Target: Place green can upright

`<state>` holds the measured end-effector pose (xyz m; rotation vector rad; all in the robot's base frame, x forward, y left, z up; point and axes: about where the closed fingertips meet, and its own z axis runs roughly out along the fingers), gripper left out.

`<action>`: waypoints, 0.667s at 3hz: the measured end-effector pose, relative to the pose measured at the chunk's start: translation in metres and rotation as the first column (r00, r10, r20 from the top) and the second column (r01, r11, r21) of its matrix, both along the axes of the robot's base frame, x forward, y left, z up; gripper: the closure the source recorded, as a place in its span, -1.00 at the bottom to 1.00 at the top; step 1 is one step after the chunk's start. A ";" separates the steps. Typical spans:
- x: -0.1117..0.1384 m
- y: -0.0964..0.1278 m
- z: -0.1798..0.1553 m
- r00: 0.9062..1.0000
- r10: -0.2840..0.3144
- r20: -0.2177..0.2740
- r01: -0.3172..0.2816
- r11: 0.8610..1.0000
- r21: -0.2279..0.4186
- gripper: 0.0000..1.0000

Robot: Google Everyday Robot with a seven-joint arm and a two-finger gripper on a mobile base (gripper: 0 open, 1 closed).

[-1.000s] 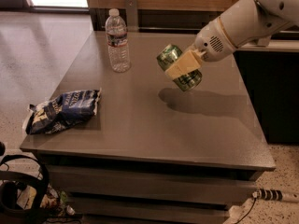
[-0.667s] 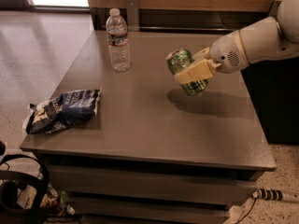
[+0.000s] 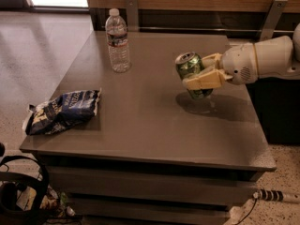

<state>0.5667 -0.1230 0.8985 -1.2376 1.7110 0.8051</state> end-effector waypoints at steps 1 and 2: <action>0.001 0.000 0.001 0.998 0.020 0.060 -0.023 0.998 0.052 1.00; -0.001 0.015 0.004 0.998 0.026 0.059 -0.032 0.994 0.104 1.00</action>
Offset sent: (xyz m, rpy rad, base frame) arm 0.0004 0.0208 0.0027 0.1348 -0.0515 0.0316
